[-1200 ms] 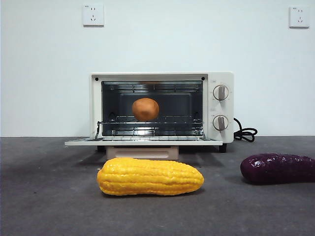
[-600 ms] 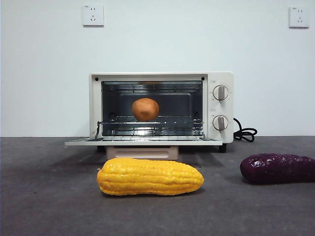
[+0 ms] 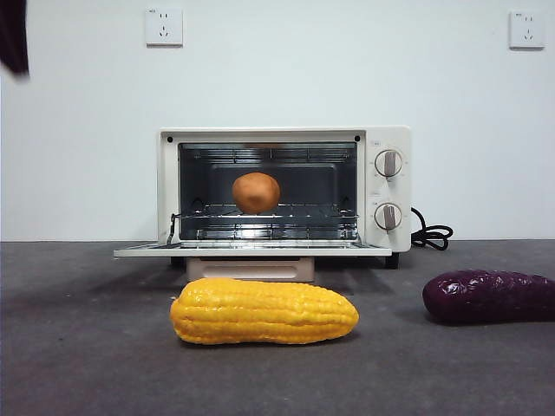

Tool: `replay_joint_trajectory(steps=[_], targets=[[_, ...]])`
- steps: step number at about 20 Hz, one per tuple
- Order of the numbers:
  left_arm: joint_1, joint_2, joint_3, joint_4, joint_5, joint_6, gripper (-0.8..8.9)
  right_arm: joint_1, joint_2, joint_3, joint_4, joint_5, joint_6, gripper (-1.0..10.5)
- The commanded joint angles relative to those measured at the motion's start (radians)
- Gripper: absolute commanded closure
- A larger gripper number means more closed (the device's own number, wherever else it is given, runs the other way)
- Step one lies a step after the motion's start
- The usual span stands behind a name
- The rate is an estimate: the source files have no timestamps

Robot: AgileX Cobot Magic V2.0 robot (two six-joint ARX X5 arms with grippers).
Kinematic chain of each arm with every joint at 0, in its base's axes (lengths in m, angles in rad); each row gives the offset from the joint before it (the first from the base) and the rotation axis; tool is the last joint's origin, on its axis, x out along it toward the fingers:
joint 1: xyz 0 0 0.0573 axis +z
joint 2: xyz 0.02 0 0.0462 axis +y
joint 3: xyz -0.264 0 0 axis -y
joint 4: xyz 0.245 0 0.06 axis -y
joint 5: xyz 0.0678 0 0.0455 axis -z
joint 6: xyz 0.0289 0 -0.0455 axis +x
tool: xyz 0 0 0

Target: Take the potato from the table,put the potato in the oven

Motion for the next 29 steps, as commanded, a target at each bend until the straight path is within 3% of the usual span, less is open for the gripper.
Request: replay_joint_trajectory(steps=[1, 4, 6, 10, 16, 21, 29], targets=[[0.103, 0.017, -0.150, 0.168, 0.187, -0.038, 8.20, 0.001, -0.003, 0.018, -0.021, 0.001, 0.007, 9.5], [0.184, 0.066, -0.257, 0.313, 0.302, -0.086, 8.20, 0.001, -0.003, 0.029, -0.021, 0.005, 0.048, 9.5], [0.237, 0.110, -0.298, 0.363, 0.343, -0.085, 8.20, 0.001, -0.003, 0.029, -0.021, 0.005, 0.079, 9.5], [0.350, 0.216, -0.330, 0.488, 0.541, -0.077, 8.20, 0.001, -0.003, 0.029, -0.021, 0.014, 0.162, 9.5], [0.433, 0.381, -0.329, 0.550, 0.649, -0.072, 8.20, 0.001, -0.002, 0.029, -0.021, 0.043, 0.303, 9.5], [0.425, 0.418, -0.329, 0.574, 0.656, -0.052, 8.20, 0.001, -0.002, 0.027, -0.021, 0.046, 0.348, 9.5], [0.359, 0.418, -0.327, 0.634, 0.586, -0.132, 8.20, 0.001, -0.001, 0.027, -0.021, 0.046, 0.344, 9.5]])
